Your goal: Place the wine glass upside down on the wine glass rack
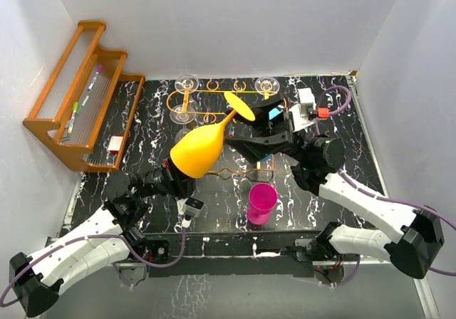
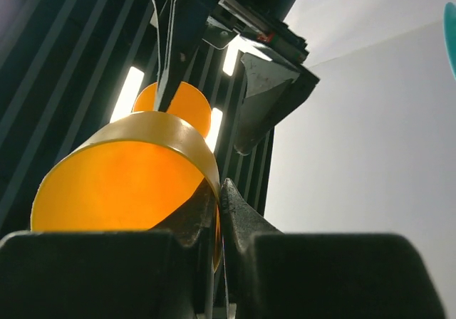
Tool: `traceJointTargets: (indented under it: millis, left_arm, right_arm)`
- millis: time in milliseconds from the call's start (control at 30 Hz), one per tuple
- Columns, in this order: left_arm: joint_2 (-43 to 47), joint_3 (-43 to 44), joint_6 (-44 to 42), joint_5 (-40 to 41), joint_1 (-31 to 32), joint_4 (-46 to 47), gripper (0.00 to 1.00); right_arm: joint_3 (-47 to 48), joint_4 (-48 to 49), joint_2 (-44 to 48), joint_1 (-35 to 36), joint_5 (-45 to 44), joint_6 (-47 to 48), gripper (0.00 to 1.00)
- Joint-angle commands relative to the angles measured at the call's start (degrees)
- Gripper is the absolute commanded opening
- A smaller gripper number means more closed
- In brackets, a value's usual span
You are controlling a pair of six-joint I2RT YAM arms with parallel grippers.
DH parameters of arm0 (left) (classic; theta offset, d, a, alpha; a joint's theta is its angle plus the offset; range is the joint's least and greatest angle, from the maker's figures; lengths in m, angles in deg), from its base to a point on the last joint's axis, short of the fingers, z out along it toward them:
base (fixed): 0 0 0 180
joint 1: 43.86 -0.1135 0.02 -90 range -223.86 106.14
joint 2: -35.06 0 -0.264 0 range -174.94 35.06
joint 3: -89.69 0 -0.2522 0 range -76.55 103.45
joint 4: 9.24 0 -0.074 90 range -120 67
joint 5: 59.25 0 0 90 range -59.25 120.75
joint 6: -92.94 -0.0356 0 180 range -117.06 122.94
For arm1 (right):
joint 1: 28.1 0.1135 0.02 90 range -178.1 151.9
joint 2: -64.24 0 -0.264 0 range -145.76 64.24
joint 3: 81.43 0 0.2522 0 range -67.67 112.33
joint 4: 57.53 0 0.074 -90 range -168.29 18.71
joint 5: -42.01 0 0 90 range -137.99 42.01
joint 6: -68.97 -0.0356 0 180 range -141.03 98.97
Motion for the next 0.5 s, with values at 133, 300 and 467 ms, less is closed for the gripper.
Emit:
traceJointTargets:
  millis: [133,300,467]
  left_arm:
    - [-0.8,2.4,-1.0,-2.6,-0.3,1.7,0.0]
    - [-1.4,2.4,-1.4,-2.9,-0.3,1.3,0.0]
    - [-2.0,2.6,-1.7,-3.4,-0.3,1.0,0.0]
  right_arm:
    - [2.8,17.9,-2.6,0.0,2.2,-8.3,0.75]
    - [2.6,22.9,-5.0,0.0,1.2,-11.5,0.71]
    - [3.9,26.8,-7.9,0.1,2.2,-14.5,0.6]
